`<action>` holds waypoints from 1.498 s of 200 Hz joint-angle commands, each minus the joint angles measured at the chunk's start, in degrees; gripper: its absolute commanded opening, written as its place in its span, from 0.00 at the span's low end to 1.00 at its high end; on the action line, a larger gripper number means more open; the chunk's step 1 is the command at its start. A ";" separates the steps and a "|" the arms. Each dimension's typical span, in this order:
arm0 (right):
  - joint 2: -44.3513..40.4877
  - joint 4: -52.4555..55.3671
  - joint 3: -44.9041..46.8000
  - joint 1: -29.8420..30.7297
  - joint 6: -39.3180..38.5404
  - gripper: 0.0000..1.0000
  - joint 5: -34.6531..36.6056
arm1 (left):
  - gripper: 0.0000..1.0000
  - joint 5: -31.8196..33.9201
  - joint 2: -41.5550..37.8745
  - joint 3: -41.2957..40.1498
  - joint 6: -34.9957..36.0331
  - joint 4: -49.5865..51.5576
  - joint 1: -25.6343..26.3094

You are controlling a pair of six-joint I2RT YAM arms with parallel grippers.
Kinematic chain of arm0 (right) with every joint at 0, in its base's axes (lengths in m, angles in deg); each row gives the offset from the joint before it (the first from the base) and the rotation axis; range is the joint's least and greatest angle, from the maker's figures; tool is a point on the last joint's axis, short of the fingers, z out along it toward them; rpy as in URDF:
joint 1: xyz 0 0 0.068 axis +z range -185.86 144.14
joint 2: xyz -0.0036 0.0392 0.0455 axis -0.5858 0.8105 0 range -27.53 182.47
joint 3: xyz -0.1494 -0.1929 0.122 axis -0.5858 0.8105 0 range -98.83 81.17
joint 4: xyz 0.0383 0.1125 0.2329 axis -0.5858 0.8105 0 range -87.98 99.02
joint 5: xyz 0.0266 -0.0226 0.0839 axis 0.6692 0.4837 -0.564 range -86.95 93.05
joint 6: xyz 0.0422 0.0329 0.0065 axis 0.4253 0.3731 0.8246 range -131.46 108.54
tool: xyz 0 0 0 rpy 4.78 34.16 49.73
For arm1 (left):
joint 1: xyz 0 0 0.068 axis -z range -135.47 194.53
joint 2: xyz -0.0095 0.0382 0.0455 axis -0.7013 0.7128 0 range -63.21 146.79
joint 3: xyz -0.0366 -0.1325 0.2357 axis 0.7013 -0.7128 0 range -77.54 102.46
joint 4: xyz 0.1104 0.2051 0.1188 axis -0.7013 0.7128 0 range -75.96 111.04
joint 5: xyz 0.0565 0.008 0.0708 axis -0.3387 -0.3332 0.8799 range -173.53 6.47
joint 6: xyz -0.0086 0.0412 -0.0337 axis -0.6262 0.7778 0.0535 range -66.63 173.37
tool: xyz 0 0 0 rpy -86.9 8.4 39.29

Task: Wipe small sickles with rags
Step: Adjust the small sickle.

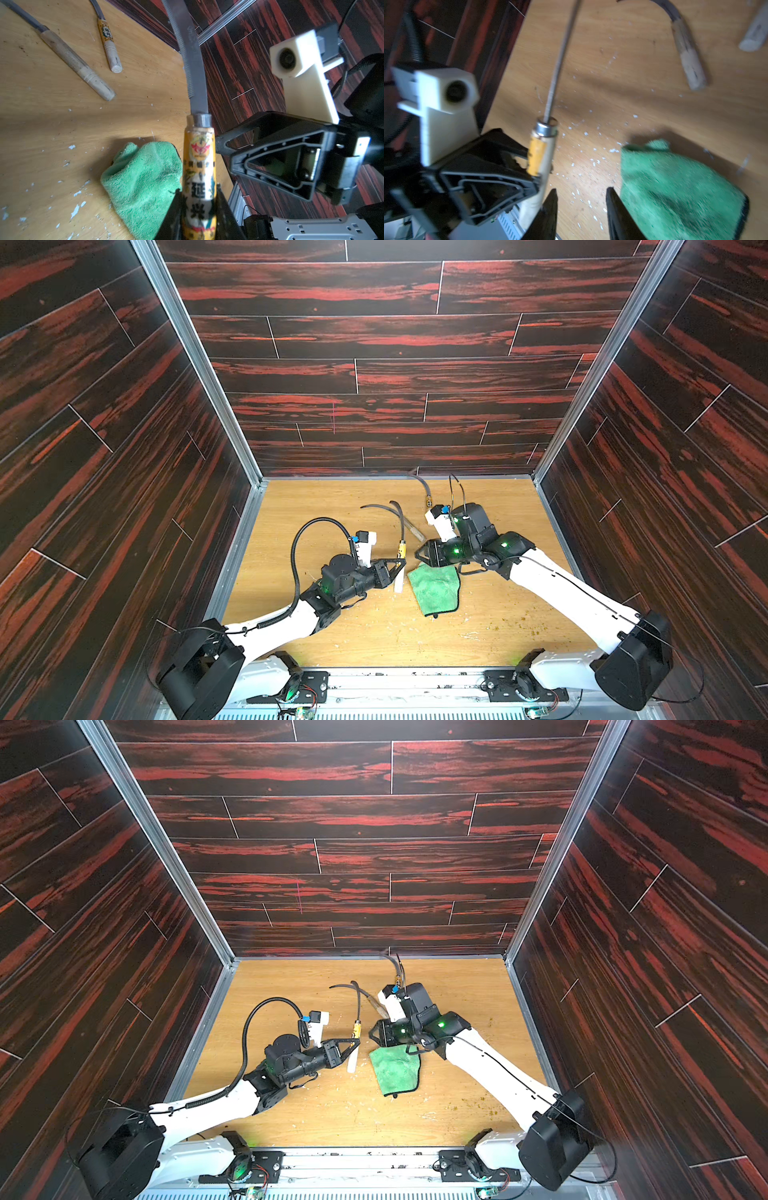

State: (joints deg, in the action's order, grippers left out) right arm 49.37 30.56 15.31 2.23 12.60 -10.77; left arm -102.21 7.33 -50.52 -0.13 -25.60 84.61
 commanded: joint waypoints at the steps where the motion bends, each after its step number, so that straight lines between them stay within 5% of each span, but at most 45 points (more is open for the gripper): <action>1: 0.03 -3.56 -1.94 -0.17 1.76 0.40 -3.60 | 0.00 -0.85 0.85 -0.83 -2.05 -7.54 0.08; 137: 5.42 -7.97 -2.94 -0.37 4.86 0.46 -8.35 | 0.00 -1.28 2.93 0.48 -2.54 -10.02 0.98; 258: 7.64 -8.41 -3.62 -0.32 5.83 0.35 -10.41 | 0.00 -1.38 2.92 1.10 -1.48 -8.74 1.53; 299: 7.67 -9.39 -3.41 -0.30 6.26 0.11 -11.07 | 0.00 -1.43 2.42 1.27 -1.35 -8.11 1.56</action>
State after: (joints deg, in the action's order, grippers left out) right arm 55.80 22.23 13.19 1.77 19.33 -20.76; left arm -102.91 11.31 -50.54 -2.60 -33.55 85.88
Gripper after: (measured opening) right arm 0.180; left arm 0.252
